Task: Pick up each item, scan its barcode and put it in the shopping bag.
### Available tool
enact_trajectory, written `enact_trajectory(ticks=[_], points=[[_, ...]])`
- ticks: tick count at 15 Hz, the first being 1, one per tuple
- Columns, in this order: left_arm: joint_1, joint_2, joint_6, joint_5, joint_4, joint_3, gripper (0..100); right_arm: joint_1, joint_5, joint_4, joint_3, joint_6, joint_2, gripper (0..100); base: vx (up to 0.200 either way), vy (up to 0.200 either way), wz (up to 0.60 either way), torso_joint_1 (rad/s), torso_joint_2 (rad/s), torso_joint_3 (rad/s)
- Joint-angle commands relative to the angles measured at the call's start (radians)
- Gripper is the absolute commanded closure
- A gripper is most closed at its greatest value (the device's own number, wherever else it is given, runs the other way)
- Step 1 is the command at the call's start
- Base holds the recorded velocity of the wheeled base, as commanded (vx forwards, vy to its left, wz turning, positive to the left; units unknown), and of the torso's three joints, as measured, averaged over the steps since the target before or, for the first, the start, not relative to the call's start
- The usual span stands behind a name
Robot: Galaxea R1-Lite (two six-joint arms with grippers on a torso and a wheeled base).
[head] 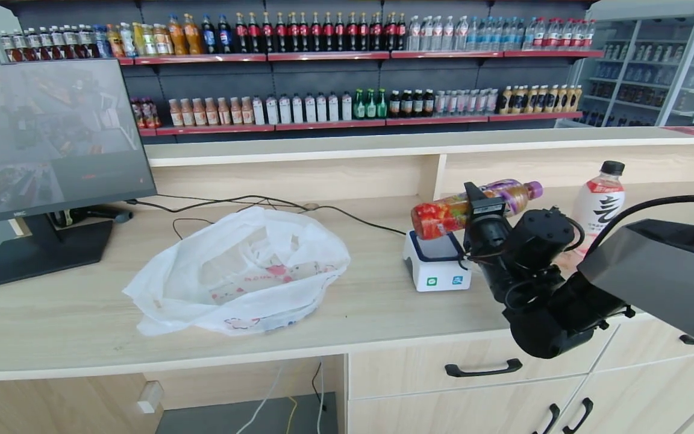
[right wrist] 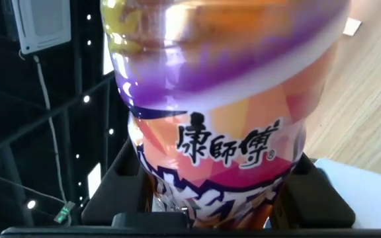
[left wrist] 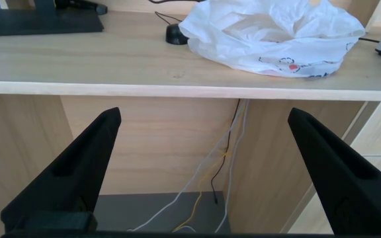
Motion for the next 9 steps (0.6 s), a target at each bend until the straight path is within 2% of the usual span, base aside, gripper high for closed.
enact_trajectory(ticks=[1,9], points=[[0.0,0.0,0.0,0.0,0.0,0.0,0,-0.007,0.001,-0.002,0.005,0.016,0.018,100,0.0,0.0,0.0,0.0,0.0,0.0],[0.0,0.0,0.0,0.0,0.0,0.0,0,-0.024,0.0,-0.002,0.009,0.059,0.05,100,0.0,0.0,0.0,0.0,0.0,0.0]])
